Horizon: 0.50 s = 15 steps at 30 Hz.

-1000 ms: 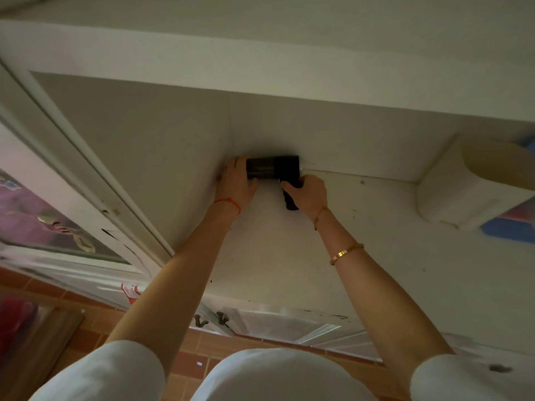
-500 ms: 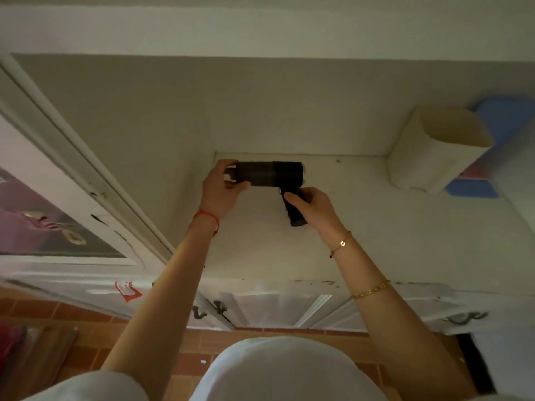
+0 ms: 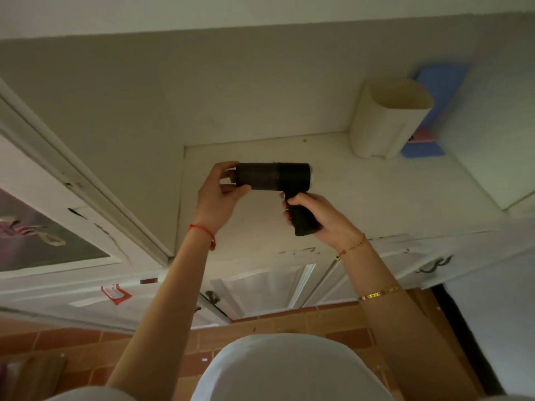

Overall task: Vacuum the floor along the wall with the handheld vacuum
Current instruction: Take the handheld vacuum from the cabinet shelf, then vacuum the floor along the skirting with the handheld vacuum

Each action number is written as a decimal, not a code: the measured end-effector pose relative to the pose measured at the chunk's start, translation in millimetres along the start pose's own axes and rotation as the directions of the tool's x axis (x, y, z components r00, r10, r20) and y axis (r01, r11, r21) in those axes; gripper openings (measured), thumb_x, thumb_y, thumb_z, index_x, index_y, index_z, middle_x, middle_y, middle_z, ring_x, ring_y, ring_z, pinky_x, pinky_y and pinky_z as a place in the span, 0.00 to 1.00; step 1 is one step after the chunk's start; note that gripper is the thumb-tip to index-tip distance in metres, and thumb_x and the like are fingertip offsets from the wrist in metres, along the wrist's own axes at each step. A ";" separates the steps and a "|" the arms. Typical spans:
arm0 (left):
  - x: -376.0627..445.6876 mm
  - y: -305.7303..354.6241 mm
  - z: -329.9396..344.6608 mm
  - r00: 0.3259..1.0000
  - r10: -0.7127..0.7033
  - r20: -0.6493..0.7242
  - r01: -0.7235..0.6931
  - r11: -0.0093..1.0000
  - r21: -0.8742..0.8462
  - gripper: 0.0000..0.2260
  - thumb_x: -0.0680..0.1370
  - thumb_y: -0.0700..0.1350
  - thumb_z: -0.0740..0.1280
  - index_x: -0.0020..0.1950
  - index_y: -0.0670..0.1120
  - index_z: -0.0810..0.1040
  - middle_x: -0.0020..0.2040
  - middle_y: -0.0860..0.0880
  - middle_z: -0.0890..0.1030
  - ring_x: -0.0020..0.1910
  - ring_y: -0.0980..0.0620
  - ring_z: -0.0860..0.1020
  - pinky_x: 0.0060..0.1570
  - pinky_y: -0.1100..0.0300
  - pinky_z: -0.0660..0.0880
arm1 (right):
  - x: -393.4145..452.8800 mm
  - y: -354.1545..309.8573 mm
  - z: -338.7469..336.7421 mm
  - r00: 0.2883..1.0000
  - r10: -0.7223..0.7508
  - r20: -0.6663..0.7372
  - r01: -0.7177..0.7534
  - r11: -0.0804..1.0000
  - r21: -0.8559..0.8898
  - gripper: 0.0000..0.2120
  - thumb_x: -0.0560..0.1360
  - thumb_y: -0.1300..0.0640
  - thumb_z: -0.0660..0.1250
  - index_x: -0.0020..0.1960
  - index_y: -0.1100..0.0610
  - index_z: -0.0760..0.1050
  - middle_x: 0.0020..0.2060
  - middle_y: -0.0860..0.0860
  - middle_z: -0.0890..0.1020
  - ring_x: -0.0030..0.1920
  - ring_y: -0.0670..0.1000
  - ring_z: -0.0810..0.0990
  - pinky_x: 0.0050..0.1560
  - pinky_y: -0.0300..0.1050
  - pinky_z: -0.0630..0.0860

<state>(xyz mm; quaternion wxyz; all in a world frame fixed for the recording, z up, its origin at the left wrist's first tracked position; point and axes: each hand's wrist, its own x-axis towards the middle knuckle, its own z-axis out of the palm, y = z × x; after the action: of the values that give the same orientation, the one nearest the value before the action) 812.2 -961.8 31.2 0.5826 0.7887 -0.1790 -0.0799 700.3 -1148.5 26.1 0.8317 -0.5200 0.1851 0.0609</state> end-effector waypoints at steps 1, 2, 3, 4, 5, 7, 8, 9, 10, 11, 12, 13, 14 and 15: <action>-3.6 0.7 1.3 1.000 -0.015 0.024 0.016 1.000 -0.018 0.22 0.75 0.38 0.73 0.67 0.47 0.73 0.61 0.48 0.77 0.48 0.57 0.81 0.52 0.65 0.78 | -5.0 1.7 -2.1 1.000 -0.001 0.014 0.001 1.000 0.026 0.08 0.76 0.63 0.65 0.54 0.61 0.76 0.39 0.54 0.78 0.38 0.50 0.77 0.43 0.43 0.76; -7.3 1.5 3.3 0.997 -0.043 0.057 0.047 0.997 -0.061 0.22 0.75 0.39 0.73 0.67 0.47 0.72 0.62 0.47 0.77 0.50 0.56 0.82 0.54 0.66 0.78 | -10.0 3.5 -3.8 1.000 -0.005 0.024 0.004 0.999 0.054 0.07 0.76 0.63 0.65 0.53 0.61 0.75 0.39 0.53 0.78 0.38 0.50 0.77 0.43 0.42 0.76; -11.4 3.1 5.8 0.991 -0.084 0.105 0.099 0.985 -0.140 0.22 0.75 0.40 0.73 0.68 0.46 0.72 0.63 0.46 0.78 0.54 0.54 0.82 0.57 0.64 0.78 | -14.8 5.8 -5.3 1.000 -0.010 0.027 0.008 0.997 0.080 0.07 0.75 0.63 0.65 0.53 0.61 0.75 0.38 0.53 0.78 0.38 0.50 0.77 0.42 0.42 0.76; -16.2 5.0 9.3 0.977 -0.131 0.168 0.170 0.954 -0.248 0.23 0.76 0.42 0.73 0.69 0.45 0.72 0.63 0.45 0.79 0.57 0.50 0.82 0.60 0.60 0.77 | -19.7 8.1 -6.2 1.000 -0.015 0.022 0.013 0.995 0.103 0.07 0.74 0.63 0.65 0.52 0.60 0.75 0.38 0.53 0.78 0.38 0.50 0.76 0.42 0.42 0.76; -21.8 8.3 14.1 0.956 -0.168 0.241 0.247 0.902 -0.353 0.22 0.77 0.43 0.72 0.70 0.43 0.72 0.62 0.43 0.80 0.59 0.48 0.82 0.63 0.57 0.77 | -25.0 10.7 -7.1 1.000 -0.022 0.008 0.021 0.993 0.119 0.07 0.73 0.63 0.65 0.51 0.60 0.75 0.38 0.53 0.78 0.37 0.49 0.76 0.41 0.42 0.76; -31.1 15.3 25.2 0.908 -0.199 0.368 0.369 0.798 -0.477 0.18 0.81 0.43 0.66 0.69 0.40 0.72 0.62 0.42 0.80 0.61 0.48 0.81 0.63 0.57 0.76 | -37.5 16.6 -8.9 0.998 -0.047 -0.036 0.051 0.991 0.126 0.07 0.73 0.62 0.66 0.51 0.60 0.75 0.39 0.53 0.77 0.37 0.49 0.76 0.41 0.42 0.75; -34.7 17.5 31.0 0.891 -0.209 0.403 0.408 0.758 -0.509 0.18 0.81 0.45 0.64 0.69 0.39 0.72 0.63 0.42 0.80 0.62 0.47 0.80 0.64 0.57 0.76 | -44.9 19.7 -10.5 0.996 -0.061 -0.062 0.068 0.990 0.121 0.07 0.73 0.63 0.65 0.51 0.60 0.75 0.39 0.53 0.77 0.37 0.49 0.76 0.41 0.42 0.76; -38.5 20.2 36.6 0.878 -0.220 0.425 0.438 0.727 -0.528 0.18 0.82 0.46 0.63 0.69 0.38 0.71 0.64 0.41 0.80 0.63 0.47 0.80 0.64 0.57 0.76 | -53.3 22.5 -12.3 0.993 -0.074 -0.089 0.084 0.990 0.117 0.07 0.74 0.63 0.65 0.52 0.61 0.75 0.39 0.54 0.77 0.37 0.49 0.76 0.41 0.42 0.76; -42.5 21.8 41.7 0.865 -0.229 0.446 0.463 0.706 -0.536 0.20 0.82 0.48 0.62 0.70 0.38 0.71 0.64 0.40 0.79 0.63 0.47 0.80 0.65 0.56 0.76 | -62.1 25.4 -14.8 0.990 -0.086 -0.113 0.099 0.988 0.116 0.06 0.75 0.64 0.64 0.52 0.61 0.75 0.39 0.54 0.77 0.38 0.49 0.76 0.41 0.42 0.76; -47.0 23.5 46.8 0.853 -0.229 0.468 0.477 0.704 -0.526 0.21 0.82 0.49 0.61 0.70 0.38 0.71 0.64 0.40 0.79 0.63 0.47 0.80 0.65 0.56 0.76 | -71.1 28.6 -17.7 0.987 -0.096 -0.129 0.111 0.987 0.118 0.07 0.75 0.64 0.64 0.53 0.61 0.74 0.40 0.54 0.77 0.38 0.50 0.76 0.42 0.42 0.75; -51.4 25.2 52.6 0.842 -0.224 0.491 0.487 0.708 -0.512 0.21 0.83 0.49 0.61 0.70 0.38 0.70 0.64 0.40 0.79 0.63 0.48 0.80 0.65 0.56 0.76 | -80.1 32.2 -21.6 0.985 -0.104 -0.141 0.122 0.985 0.126 0.07 0.75 0.64 0.64 0.53 0.61 0.74 0.40 0.54 0.77 0.38 0.50 0.76 0.43 0.43 0.75; -55.9 26.7 58.4 0.831 -0.221 0.511 0.494 0.716 -0.494 0.20 0.83 0.50 0.60 0.70 0.38 0.71 0.64 0.40 0.80 0.63 0.48 0.80 0.65 0.57 0.76 | -89.0 35.8 -25.8 0.982 -0.109 -0.151 0.130 0.982 0.137 0.08 0.74 0.64 0.65 0.53 0.61 0.74 0.40 0.54 0.77 0.39 0.50 0.76 0.43 0.43 0.75; -60.6 28.8 65.2 0.819 -0.215 0.532 0.501 0.719 -0.481 0.20 0.83 0.49 0.60 0.70 0.38 0.71 0.64 0.41 0.80 0.63 0.48 0.80 0.65 0.57 0.76 | -98.2 39.2 -30.7 0.981 -0.112 -0.160 0.136 0.979 0.150 0.08 0.73 0.64 0.65 0.53 0.61 0.74 0.41 0.54 0.77 0.39 0.50 0.76 0.44 0.43 0.75; -65.6 31.4 72.3 0.808 -0.203 0.553 0.503 0.727 -0.467 0.19 0.83 0.49 0.59 0.69 0.38 0.72 0.64 0.41 0.80 0.63 0.48 0.80 0.65 0.58 0.76 | -107.8 42.3 -36.2 0.980 -0.113 -0.165 0.140 0.977 0.161 0.09 0.72 0.63 0.66 0.52 0.61 0.75 0.41 0.54 0.77 0.39 0.50 0.76 0.45 0.44 0.75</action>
<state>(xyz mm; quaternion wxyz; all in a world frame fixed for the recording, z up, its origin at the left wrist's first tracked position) 721.5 -1009.7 33.2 0.7111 0.5423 -0.1203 -0.4310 579.5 -1151.7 16.4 0.8585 -0.4604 0.2202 -0.0492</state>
